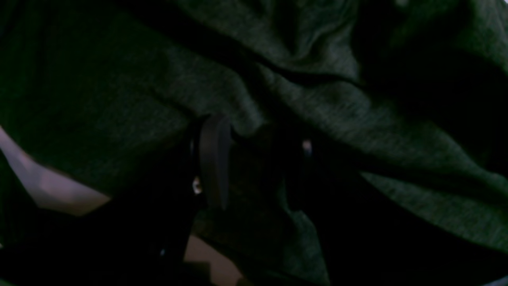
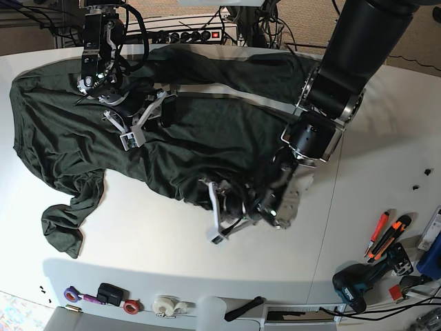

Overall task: Layout the t-shirt on the table in an organized manner, then fold the t-shirt properly
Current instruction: 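Grasp the loose shirt fabric with the left gripper near the table edge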

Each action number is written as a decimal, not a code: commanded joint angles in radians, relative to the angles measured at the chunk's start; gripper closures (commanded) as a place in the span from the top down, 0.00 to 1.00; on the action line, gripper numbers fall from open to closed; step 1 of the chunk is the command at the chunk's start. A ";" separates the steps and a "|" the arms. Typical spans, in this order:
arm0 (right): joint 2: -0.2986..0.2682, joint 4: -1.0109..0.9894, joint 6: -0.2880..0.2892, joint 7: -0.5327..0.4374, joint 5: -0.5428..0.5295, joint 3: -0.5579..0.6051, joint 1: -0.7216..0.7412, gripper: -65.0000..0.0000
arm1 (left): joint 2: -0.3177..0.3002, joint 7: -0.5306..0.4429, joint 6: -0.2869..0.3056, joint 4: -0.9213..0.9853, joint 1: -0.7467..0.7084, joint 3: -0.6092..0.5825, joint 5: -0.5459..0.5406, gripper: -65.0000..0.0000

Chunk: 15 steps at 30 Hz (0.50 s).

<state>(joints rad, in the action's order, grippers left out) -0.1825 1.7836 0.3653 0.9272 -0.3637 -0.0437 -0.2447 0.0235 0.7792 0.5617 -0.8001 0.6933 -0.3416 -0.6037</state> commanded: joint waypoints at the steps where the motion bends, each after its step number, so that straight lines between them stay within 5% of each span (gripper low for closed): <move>1: -0.009 0.001 -0.021 0.049 0.043 -0.003 -0.008 0.34 | 0.007 0.018 0.020 -0.047 0.038 0.029 -0.057 0.00; 7: -0.009 0.001 -0.021 0.052 0.043 -0.003 -0.010 0.34 | 0.007 0.291 0.119 -0.158 0.035 0.172 -0.299 0.00; 11: -0.009 0.001 -0.021 0.053 0.043 -0.003 -0.010 0.34 | -0.010 0.485 0.132 -0.170 0.032 0.229 -0.488 0.00; 15: -0.009 0.001 -0.021 0.054 0.044 -0.003 -0.010 0.34 | -0.077 0.579 0.136 -0.170 -0.006 0.227 -0.613 0.00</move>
<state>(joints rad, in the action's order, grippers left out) -0.1825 1.7855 0.3645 0.9272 -0.3565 -0.0437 -0.2474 -0.0525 1.3632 0.6933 -0.9558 0.6594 -0.1173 -1.1866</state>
